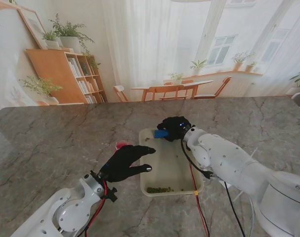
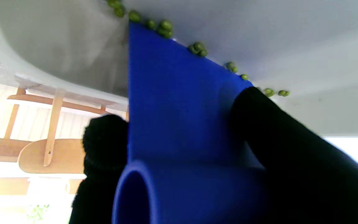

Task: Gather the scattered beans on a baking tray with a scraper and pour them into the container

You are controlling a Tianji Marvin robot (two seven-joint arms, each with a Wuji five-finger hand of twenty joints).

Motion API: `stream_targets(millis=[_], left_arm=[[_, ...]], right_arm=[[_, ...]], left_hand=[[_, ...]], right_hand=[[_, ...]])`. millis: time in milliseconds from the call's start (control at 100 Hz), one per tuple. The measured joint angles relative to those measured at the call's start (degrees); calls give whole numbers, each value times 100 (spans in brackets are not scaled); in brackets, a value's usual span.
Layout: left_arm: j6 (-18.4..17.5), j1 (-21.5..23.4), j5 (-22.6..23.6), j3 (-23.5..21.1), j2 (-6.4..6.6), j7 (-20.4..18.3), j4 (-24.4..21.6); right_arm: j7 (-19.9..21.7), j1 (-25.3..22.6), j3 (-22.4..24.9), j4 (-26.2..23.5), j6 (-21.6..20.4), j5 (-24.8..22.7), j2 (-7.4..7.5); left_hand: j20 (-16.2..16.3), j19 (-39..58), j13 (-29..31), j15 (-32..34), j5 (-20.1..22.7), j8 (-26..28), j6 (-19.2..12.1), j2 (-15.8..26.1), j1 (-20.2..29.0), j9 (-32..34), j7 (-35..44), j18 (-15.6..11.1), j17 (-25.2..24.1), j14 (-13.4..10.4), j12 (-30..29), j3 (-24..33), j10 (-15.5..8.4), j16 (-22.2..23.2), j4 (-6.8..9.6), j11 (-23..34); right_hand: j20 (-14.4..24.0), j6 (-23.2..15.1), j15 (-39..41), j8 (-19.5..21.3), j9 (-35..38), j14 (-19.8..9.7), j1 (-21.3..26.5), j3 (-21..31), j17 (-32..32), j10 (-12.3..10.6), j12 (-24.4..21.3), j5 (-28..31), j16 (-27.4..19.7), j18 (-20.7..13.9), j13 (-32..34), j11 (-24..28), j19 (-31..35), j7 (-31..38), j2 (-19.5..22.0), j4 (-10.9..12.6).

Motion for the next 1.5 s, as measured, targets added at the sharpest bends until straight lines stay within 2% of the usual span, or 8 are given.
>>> stream_targets(millis=[180,310,540,850,1050,1250,1500], left_arm=[[3,2,3,-6,0,3,0],[5,7,3,-13,0,3,0],[6,43,18,-52,-1,27,-11],[3,112,62,-107,-4,104,-32],[-3,191,116,-160,-7,189,-82],[-5,265,146,-240,-12,227,-133],[-3,357,191,-320,-15,301,-189]], right_arm=[[150,-15,88,-89,-63,0,29],[352,-88,208,-377,-86,-52,141],[613,-216,413,-764,-113,-205,326],[1295,-764,1175,-1807,-113,-606,778],[1820,-1208,1761,-2465,-127,-897,1006],[2116,-1698,2303,-3026,-205,-1209,1178],[2328,-2236,2855,-3541,-318,-1455,1290]], left_hand=[[0,0,0,0,0,0,0,0,0,0,0,0,0,0,0,0,0,0,0,0],[1,0,0,0,0,0,0,0,0,0,0,0,0,0,0,0,0,0,0,0],[1,0,1,0,0,0,0,0,0,0,0,0,0,0,0,0,0,0,0,0],[1,0,1,0,0,0,0,0,0,0,0,0,0,0,0,0,0,0,0,0],[1,0,1,0,0,0,0,0,0,0,0,0,0,0,0,0,0,0,0,0],[1,0,1,0,0,0,0,0,0,0,0,0,0,0,0,0,0,0,0,0],[1,0,1,0,0,0,0,0,0,0,0,0,1,0,0,0,0,0,0,0]], right_hand=[[83,0,226,1,118,-87,1,90,185,0,6,71,158,-138,107,1,227,0,-87,0],[219,0,427,2,212,-152,1,180,368,-1,69,154,249,-327,195,1,431,0,-203,0],[223,0,522,2,277,-210,1,295,462,-1,74,215,342,-417,254,1,509,13,-296,0],[285,0,609,2,394,-263,1,410,637,-2,201,284,442,-493,356,-64,515,37,-407,0],[285,0,620,2,451,-283,1,419,662,-2,208,287,446,-500,419,-77,516,59,-436,0],[285,0,656,3,481,-325,1,419,676,-15,268,288,503,-532,462,-134,516,60,-440,0],[289,0,667,2,483,-327,1,419,682,-32,332,291,563,-544,462,-156,516,62,-441,0]])
